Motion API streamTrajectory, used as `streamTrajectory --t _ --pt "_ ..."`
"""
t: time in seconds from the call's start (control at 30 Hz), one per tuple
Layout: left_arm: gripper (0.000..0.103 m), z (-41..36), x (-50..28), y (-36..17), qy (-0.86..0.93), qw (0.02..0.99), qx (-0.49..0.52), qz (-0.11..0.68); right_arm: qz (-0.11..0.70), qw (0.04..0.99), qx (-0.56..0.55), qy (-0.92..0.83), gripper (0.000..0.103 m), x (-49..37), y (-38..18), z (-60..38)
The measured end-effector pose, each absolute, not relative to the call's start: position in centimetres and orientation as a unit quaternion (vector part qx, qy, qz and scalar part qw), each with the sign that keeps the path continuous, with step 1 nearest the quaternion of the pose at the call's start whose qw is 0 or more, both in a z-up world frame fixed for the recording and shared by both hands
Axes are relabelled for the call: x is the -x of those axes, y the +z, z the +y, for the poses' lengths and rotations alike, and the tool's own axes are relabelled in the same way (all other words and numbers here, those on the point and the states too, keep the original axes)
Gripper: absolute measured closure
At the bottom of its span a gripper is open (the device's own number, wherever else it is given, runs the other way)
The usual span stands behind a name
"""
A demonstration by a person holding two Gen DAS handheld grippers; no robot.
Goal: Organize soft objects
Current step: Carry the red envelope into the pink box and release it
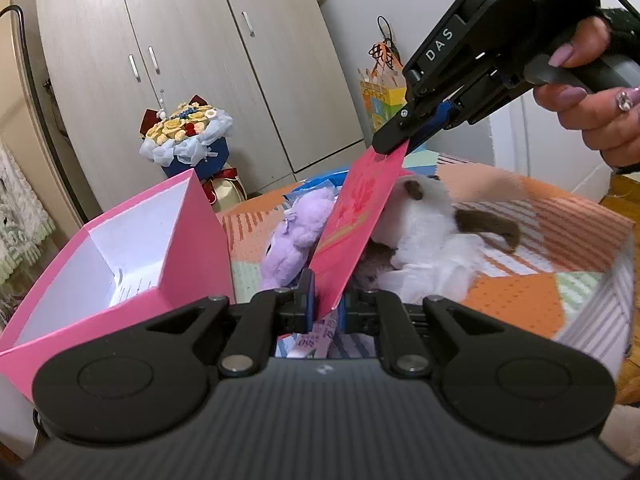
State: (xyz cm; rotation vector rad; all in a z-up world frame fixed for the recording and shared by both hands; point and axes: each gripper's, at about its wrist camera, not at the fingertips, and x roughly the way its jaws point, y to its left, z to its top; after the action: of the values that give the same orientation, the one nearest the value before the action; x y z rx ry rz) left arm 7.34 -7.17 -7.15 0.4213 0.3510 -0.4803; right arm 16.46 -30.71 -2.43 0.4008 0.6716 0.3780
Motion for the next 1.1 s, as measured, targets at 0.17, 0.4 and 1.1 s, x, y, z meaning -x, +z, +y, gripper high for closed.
streamTrajectory --t 0.17,0.4,1.1 --pt "0.093 -6.1 -5.8 -6.2 -0.248 0.930 -0.195 0.189 0.347 0.904 -0.174 0.180 0.085 -15.0 -1.2 -29.4" --pt "0.093 -4.0 -3.4 -5.2 -0.252 0.927 -0.182 0.211 0.365 0.898 -0.145 0.201 0.085 -13.6 0.2 -26.9" --pt "0.093 2.1 -6.1 0.9 -0.180 0.950 -0.187 0.171 0.309 0.902 -0.052 0.297 0.085 -18.8 8.8 -18.0"
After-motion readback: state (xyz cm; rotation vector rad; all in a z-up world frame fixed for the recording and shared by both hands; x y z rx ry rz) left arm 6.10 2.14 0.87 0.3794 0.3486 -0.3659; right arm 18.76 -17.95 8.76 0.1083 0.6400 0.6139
